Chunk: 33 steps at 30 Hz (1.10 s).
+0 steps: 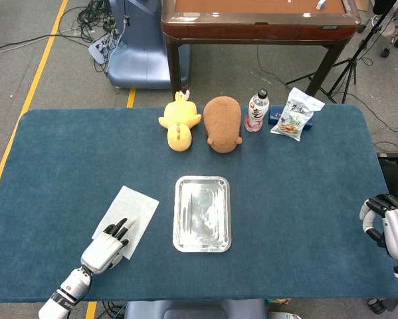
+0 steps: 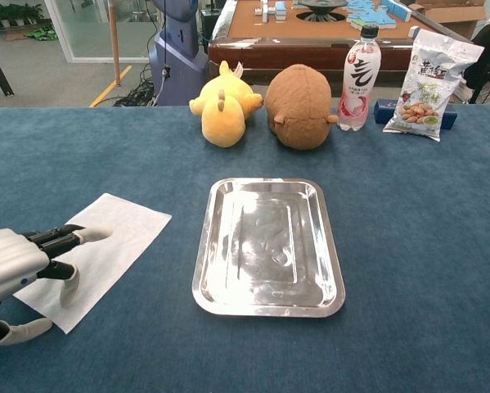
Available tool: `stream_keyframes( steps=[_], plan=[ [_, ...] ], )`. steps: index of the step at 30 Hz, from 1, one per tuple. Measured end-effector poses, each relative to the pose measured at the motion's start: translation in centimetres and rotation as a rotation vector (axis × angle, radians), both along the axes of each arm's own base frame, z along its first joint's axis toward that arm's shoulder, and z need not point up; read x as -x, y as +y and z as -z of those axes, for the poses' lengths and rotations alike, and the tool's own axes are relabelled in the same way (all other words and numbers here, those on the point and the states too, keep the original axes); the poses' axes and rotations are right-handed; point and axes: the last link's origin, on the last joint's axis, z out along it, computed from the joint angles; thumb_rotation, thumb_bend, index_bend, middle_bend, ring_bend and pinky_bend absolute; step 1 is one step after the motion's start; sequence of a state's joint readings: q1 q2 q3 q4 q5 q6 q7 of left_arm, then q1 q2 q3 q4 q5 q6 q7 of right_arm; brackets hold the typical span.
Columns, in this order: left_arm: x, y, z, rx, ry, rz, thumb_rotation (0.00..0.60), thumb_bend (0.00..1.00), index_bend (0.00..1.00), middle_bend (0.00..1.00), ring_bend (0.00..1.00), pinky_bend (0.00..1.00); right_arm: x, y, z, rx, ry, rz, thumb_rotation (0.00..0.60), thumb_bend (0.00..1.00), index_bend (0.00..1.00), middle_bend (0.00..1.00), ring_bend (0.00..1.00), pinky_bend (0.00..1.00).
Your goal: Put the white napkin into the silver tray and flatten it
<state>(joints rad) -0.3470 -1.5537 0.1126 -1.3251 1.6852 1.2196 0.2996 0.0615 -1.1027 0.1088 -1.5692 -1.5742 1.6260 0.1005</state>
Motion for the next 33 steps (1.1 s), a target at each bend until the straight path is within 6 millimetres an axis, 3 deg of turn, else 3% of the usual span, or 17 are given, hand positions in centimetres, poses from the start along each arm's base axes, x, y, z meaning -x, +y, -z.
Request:
stream_keyframes(
  steps=[17,33],
  plan=[
    [-0.1,-0.1,-0.2,-0.001,-0.03,-0.013,0.6,0.45,0.58,0.0,0.0,0.22,-0.1,0.0,-0.1,0.002,-0.002,-0.004,0.6,0.4,0.76,0.62,0.41,0.46],
    [-1.1,0.2,-1.2,0.018,-0.206,-0.104,0.6,0.49,0.63,0.0,0.0,0.22,-0.2,0.2,-0.3,0.013,-0.007,-0.011,0.6,0.4,0.76,0.62,0.41,0.46]
  ],
)
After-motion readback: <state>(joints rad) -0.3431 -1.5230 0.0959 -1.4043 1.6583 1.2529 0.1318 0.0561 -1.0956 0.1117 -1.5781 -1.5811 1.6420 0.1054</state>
